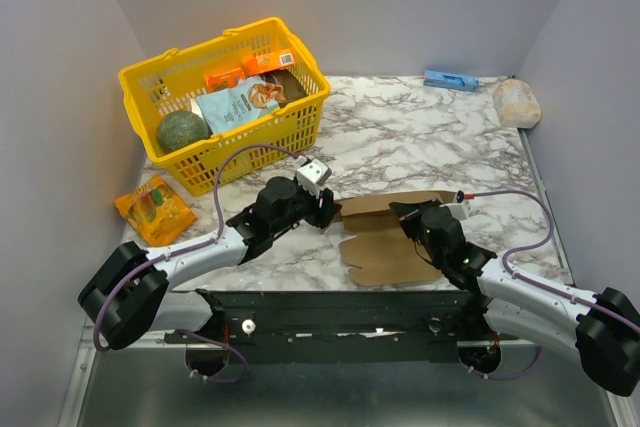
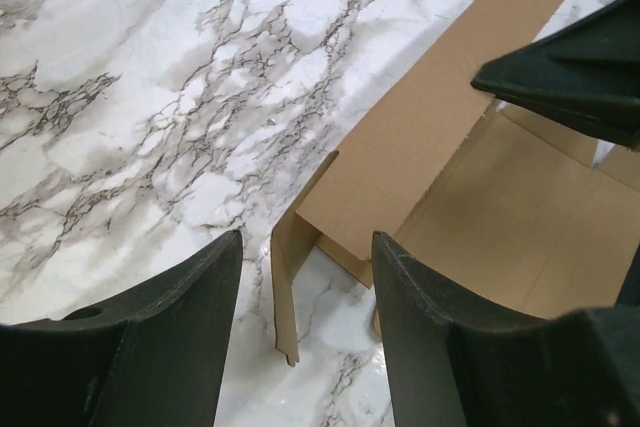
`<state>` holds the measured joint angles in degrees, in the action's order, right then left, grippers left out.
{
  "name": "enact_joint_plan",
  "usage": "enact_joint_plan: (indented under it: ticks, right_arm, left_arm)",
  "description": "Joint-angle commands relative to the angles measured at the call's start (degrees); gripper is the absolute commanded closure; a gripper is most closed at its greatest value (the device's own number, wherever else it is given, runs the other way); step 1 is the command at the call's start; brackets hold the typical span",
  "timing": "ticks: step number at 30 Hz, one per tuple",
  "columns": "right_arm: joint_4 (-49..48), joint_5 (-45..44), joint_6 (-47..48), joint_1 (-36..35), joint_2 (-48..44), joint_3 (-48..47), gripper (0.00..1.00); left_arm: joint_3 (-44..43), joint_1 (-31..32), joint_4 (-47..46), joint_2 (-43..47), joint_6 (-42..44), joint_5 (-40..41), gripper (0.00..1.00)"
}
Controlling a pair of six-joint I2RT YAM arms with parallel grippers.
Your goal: Fold the paper box
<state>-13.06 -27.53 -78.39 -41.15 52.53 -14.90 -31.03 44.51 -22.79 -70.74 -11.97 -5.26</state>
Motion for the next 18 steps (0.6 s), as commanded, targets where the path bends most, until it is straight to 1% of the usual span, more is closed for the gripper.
enact_joint_plan:
  ticks: [1,5,9,14,18]
  right_arm:
    - [4.5,-3.3,3.2,-0.1,0.5,1.8,0.99]
    - [4.4,-3.4,3.2,-0.1,0.2,1.7,0.99]
    - [4.4,-3.4,3.4,-0.1,0.1,1.8,0.99]
    - [4.3,-3.3,3.2,-0.1,-0.1,1.9,0.99]
    - [4.3,-3.2,3.3,-0.1,-0.1,2.0,0.99]
  left_arm:
    - [-4.1,0.2,4.3,-4.7,2.3,4.4,0.37]
    - [-6.6,1.6,6.7,-8.2,4.7,5.3,0.37]
    - [-8.4,4.1,7.7,-10.7,6.9,8.0,0.37]
    - [-10.4,5.9,7.3,-14.0,7.5,9.4,0.37]
    - [-11.1,6.2,4.8,-15.5,6.6,10.2,0.37]
